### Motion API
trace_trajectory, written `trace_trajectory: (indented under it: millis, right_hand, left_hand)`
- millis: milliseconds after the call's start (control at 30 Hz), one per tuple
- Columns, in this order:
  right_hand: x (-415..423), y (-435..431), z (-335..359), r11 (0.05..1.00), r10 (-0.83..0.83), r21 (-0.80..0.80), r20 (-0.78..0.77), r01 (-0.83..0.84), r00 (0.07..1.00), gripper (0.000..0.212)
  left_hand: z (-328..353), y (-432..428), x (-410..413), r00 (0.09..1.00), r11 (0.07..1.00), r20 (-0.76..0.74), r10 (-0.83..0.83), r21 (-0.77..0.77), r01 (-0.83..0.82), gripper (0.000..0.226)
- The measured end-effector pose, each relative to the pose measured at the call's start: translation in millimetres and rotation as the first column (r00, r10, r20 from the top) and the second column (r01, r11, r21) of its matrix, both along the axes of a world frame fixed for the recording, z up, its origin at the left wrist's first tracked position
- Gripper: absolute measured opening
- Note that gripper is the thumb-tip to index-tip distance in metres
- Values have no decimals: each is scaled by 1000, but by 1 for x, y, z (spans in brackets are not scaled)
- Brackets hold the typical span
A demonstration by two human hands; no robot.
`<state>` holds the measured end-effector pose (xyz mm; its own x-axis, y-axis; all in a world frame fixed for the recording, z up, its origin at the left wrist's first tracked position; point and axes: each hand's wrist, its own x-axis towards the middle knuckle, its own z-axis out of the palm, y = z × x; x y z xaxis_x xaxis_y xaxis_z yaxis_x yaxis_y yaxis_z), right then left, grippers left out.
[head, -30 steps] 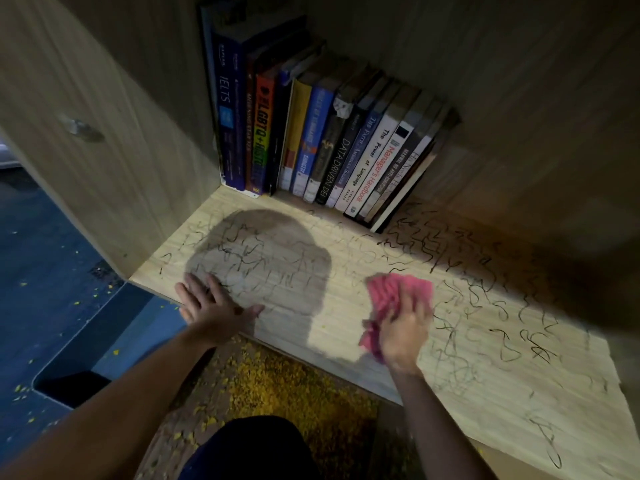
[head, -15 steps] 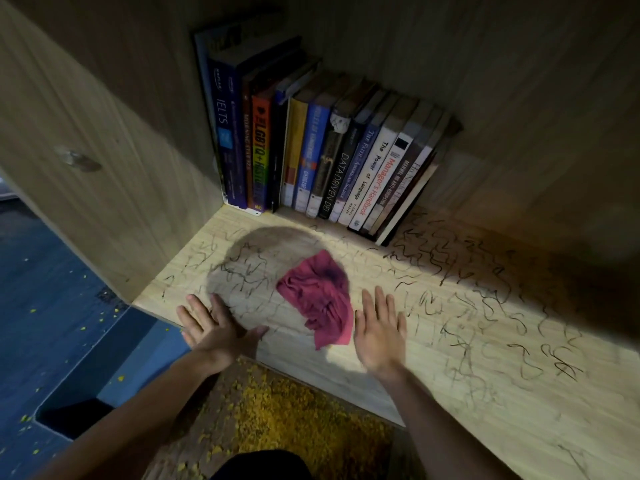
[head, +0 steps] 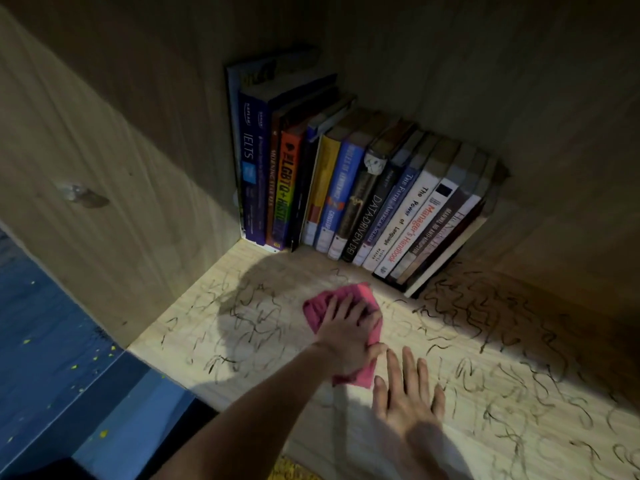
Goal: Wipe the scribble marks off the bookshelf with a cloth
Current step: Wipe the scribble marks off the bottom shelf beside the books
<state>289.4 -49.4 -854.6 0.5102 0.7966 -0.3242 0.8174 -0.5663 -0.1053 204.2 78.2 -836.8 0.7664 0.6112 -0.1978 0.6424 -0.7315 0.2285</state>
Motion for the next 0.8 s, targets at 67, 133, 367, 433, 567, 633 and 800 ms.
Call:
trace_trajectory:
  millis: [67, 133, 367, 433, 567, 633, 800]
  right_hand:
    - [-4, 0, 0, 1000, -21, 14, 0, 21, 1000, 64]
    - [-7, -1, 0, 997, -21, 68, 14, 20, 1000, 87]
    - [-7, -5, 0, 990, -7, 142, -6, 8, 1000, 91]
    - [-8, -4, 1, 991, -17, 133, 0, 17, 1000, 93]
    - [-7, -3, 2, 994, -13, 110, -1, 13, 1000, 95]
    - [-7, -4, 1, 993, -11, 114, -3, 12, 1000, 94]
    - [-5, -3, -1, 995, -3, 103, 1, 3, 1000, 92]
  left_hand:
    - [3, 29, 0, 999, 999, 11, -40, 5, 40, 65]
    - [3, 58, -6, 999, 999, -13, -29, 25, 29, 65]
    - [-2, 112, -73, 982, 975, 48, 184, 116, -188, 101]
    - [-5, 108, -69, 974, 966, 77, 215, 132, -223, 103]
    - [-16, 95, -66, 925, 914, 111, 363, 150, -377, 80]
    - [-18, 91, -65, 900, 891, 110, 421, 133, -433, 71]
    - [-19, 87, -58, 862, 856, 136, 489, 119, -504, 75]
